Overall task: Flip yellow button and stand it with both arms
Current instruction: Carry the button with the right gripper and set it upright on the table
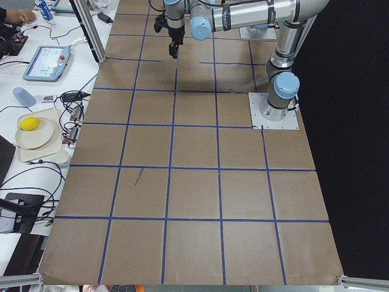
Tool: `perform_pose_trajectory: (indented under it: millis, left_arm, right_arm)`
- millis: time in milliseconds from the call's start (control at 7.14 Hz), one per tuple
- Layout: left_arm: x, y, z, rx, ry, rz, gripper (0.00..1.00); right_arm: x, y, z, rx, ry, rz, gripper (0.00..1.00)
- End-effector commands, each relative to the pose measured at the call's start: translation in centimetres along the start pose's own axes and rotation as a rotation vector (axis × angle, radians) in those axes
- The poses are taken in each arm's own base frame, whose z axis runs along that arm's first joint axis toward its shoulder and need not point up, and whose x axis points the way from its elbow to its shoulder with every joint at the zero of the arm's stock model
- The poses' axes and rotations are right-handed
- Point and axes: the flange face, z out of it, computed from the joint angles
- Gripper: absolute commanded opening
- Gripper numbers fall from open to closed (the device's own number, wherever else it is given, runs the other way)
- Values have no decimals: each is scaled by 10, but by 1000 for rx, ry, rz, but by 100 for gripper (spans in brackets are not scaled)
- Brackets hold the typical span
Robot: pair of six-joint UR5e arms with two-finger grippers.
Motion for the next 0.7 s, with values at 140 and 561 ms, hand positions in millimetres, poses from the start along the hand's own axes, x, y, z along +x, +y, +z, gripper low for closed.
perform_pose_trajectory:
  millis: [140, 561]
  left_arm:
    - [5, 14, -47, -1, -21, -85, 100]
    - [-25, 49, -110, -10, -68, -247, 100]
  right_arm:
    - [61, 99, 52, 199, -47, -325, 18]
    - [111, 215, 127, 406, -54, -451, 18]
